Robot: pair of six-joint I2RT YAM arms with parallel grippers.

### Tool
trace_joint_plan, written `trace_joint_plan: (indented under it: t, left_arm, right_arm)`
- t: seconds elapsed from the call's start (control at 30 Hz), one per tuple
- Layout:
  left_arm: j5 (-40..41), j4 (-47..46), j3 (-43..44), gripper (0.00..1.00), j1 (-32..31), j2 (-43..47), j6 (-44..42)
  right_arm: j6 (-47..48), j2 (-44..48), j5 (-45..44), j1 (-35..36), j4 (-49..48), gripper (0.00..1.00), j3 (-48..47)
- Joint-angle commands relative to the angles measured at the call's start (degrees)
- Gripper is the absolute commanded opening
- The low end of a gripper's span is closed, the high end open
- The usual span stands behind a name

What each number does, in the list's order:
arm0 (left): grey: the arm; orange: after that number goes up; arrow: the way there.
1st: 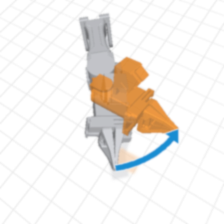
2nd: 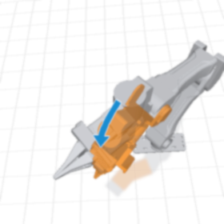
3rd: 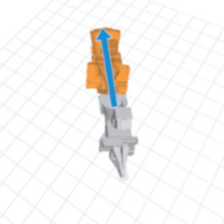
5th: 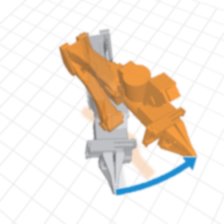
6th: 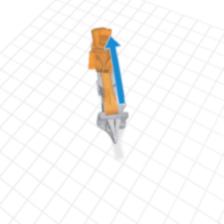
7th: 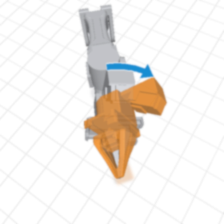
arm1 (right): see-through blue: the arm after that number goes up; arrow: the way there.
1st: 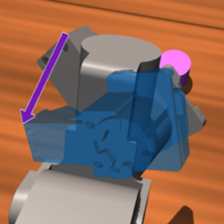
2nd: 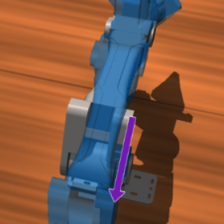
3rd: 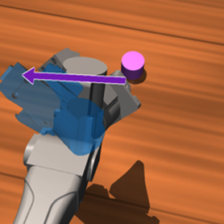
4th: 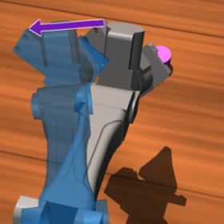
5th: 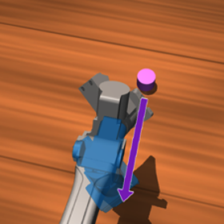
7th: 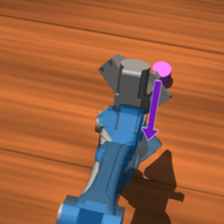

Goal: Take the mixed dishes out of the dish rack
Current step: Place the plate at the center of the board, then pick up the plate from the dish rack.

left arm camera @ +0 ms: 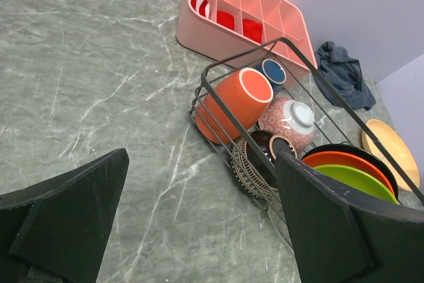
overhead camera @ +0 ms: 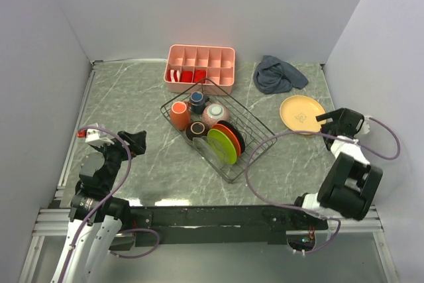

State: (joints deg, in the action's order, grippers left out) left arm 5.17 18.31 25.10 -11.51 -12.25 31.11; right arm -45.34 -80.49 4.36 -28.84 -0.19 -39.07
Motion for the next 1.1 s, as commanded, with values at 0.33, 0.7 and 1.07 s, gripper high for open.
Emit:
trace_joint_plan:
  t: [0.33, 0.7, 1.07]
  left_arm:
    - [-2.18, -2.57, 1.35, 0.99, -1.5, -1.2, -0.7]
    - [-1.48, -2.57, 1.62, 0.99, -4.22, -3.13, -1.93]
    - [0.72, -2.75, 2.49, 0.99, -4.84, -3.83, -5.0]
  right_arm:
    - [9.91, 27.65, -8.05, 17.31, 7.91, 1.0, 1.19]
    - [25.12, 35.92, -3.31, 37.44, 15.65, 0.99, -1.97]
    - [29.87, 30.4, -9.72, 58.61, 18.9, 0.91, -7.07]
